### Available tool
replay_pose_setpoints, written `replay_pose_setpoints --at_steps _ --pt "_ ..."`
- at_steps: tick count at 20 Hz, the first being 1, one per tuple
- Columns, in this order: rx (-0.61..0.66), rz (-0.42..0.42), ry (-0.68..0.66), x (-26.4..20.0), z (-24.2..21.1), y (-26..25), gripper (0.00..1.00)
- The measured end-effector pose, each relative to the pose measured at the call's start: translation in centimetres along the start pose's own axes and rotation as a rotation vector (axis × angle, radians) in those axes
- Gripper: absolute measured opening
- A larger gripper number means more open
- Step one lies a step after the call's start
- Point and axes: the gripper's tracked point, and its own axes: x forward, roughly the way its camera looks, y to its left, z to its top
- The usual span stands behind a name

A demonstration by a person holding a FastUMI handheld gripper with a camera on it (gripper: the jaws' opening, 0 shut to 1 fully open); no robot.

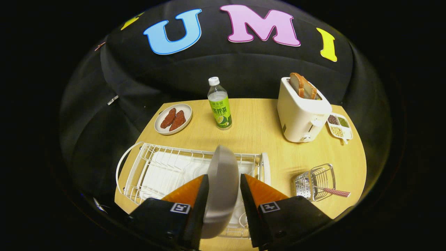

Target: Take the plate from the dish rack, then take the spoon from the basket and place it into the plate.

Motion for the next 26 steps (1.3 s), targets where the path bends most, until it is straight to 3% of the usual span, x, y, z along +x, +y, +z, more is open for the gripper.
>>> replay_pose_setpoints --at_steps 6,12,16,18,20,26 --pt "0.033 -0.039 0.018 -0.1 0.2 0.9 0.4" --pt "-0.046 -0.166 -0.081 -1.8 3.2 1.2 0.37" --pt "-0.1 -0.166 -0.108 -2.3 3.9 1.4 0.34" --pt "-0.065 -0.138 -0.088 -2.3 3.1 1.7 0.26" --pt "-0.079 -0.147 -0.067 -2.3 2.2 0.7 0.26" --pt "-0.039 -0.051 -0.089 -5.0 1.3 -0.1 0.25"
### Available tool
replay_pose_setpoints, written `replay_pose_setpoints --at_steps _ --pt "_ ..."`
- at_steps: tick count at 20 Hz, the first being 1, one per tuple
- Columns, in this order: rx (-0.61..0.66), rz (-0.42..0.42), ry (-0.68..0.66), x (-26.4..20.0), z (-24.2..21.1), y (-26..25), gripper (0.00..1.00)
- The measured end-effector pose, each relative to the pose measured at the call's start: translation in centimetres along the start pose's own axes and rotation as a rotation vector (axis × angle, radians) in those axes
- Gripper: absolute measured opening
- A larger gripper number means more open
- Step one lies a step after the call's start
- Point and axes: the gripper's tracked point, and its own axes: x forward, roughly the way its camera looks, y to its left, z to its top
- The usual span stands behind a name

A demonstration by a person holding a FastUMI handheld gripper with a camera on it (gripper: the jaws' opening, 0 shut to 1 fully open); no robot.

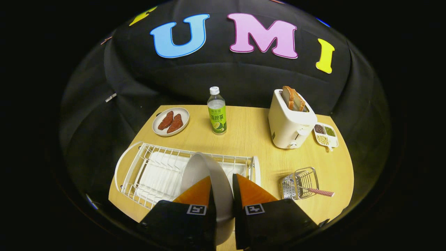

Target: Take the plate from the dish rack, then take the spoon from the basket and place it into the plate.

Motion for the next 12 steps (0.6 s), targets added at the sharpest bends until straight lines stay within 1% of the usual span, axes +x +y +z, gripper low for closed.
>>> replay_pose_setpoints --at_steps 2,4,7,8,10,12 --pt "0.021 0.044 0.003 -1.1 0.0 -0.4 0.25" --pt "0.033 0.068 -0.002 -2.7 0.2 -1.5 0.25" --pt "0.092 0.111 -0.047 -6.0 0.9 -3.5 0.25" --pt "0.114 0.144 -0.066 -7.3 0.9 -3.9 0.25" --pt "0.135 0.207 -0.075 -10.0 0.1 -4.8 0.25" --pt "0.133 0.217 -0.065 -12.1 -1.6 -7.0 0.25"
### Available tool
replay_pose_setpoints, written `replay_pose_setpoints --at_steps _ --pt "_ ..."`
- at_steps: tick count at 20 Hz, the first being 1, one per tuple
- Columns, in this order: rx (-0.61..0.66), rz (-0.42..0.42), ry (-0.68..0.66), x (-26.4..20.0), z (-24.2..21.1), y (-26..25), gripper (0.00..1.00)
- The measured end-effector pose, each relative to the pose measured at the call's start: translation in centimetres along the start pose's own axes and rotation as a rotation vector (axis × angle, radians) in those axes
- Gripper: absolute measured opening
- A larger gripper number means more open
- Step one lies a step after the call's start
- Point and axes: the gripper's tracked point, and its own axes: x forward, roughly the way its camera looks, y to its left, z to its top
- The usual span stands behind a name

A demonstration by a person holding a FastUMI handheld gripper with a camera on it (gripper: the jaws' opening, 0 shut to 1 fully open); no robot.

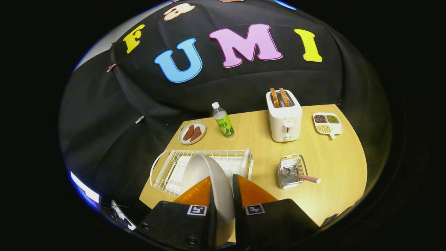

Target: Take the plate from the dish rack, then take the spoon from the basket and place it into the plate.

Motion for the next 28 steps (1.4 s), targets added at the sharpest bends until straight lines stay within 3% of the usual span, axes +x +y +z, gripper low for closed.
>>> replay_pose_setpoints --at_steps 7,12,16,23,28 --pt "0.077 0.02 0.014 -6.9 -5.9 -6.2 0.25" --pt "0.213 -0.059 0.107 -7.9 -12.0 -12.9 0.25" --pt "0.265 -0.132 0.149 -5.8 -13.4 -18.1 0.25" --pt "0.325 -0.133 0.245 1.3 -15.5 -22.8 0.25" --pt "0.358 -0.051 0.269 4.2 -16.3 -23.6 0.26"
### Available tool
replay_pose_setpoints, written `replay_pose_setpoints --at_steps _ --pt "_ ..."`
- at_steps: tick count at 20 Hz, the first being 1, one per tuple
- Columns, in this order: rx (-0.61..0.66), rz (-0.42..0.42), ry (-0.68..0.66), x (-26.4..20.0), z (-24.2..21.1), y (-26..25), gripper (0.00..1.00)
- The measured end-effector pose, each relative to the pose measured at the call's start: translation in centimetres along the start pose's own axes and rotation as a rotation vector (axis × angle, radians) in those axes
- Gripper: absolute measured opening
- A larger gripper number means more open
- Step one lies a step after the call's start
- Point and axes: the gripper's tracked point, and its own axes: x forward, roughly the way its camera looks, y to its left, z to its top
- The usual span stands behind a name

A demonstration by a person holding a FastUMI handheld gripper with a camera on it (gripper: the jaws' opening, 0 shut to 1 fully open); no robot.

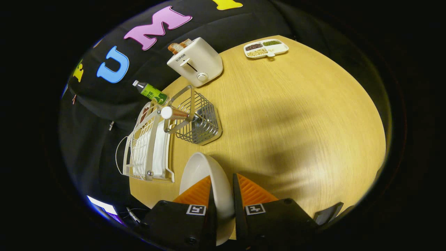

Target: Take the plate from the dish rack, then take the spoon from the basket and place it into the plate.

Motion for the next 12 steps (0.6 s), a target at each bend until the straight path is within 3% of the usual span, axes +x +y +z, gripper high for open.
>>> replay_pose_setpoints --at_steps 3,6,7,8,9,10,12 --pt "-0.048 -0.011 0.0 0.8 0.0 -1.0 0.29" --pt "-0.144 -0.069 -0.017 0.9 0.6 -3.0 0.4" --pt "-0.18 -0.067 -0.041 0.7 1.3 -2.9 0.46" --pt "-0.221 -0.067 -0.071 0.3 2.0 -2.6 0.67" --pt "-0.267 -0.071 -0.108 -0.1 2.8 -2.5 0.79" --pt "-0.312 -0.07 -0.144 -0.5 3.6 -1.8 0.98" --pt "-0.379 -0.057 -0.225 -1.3 5.1 -0.3 0.98"
